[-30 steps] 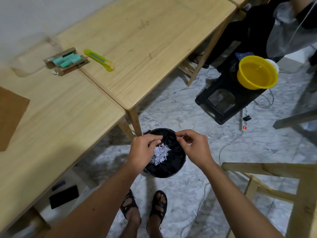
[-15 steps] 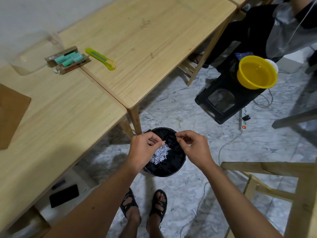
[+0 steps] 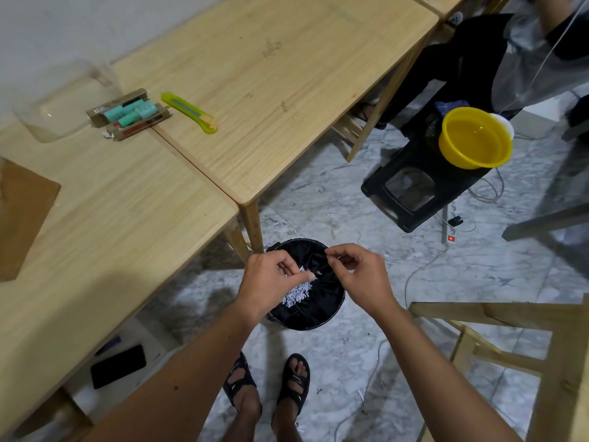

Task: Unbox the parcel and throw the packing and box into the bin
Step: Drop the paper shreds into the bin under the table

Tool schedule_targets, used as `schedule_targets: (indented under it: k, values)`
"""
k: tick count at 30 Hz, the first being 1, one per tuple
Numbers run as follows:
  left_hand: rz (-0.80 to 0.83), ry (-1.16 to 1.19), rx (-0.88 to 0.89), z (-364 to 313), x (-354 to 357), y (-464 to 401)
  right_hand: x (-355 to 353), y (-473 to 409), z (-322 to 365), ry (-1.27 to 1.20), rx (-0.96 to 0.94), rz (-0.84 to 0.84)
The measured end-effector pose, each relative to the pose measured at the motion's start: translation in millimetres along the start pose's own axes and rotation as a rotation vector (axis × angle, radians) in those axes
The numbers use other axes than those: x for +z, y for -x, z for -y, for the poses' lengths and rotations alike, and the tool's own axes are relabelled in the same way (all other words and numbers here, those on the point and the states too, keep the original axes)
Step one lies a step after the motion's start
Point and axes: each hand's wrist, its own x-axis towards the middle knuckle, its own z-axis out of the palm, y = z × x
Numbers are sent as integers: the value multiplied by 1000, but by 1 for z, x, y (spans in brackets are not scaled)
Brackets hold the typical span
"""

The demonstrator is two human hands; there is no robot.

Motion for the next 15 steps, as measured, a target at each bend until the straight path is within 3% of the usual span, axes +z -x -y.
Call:
schedule_targets:
  k: [15]
  values:
    - [-39,85,-7,0,-23,-6,9,-5,13,19,12,9]
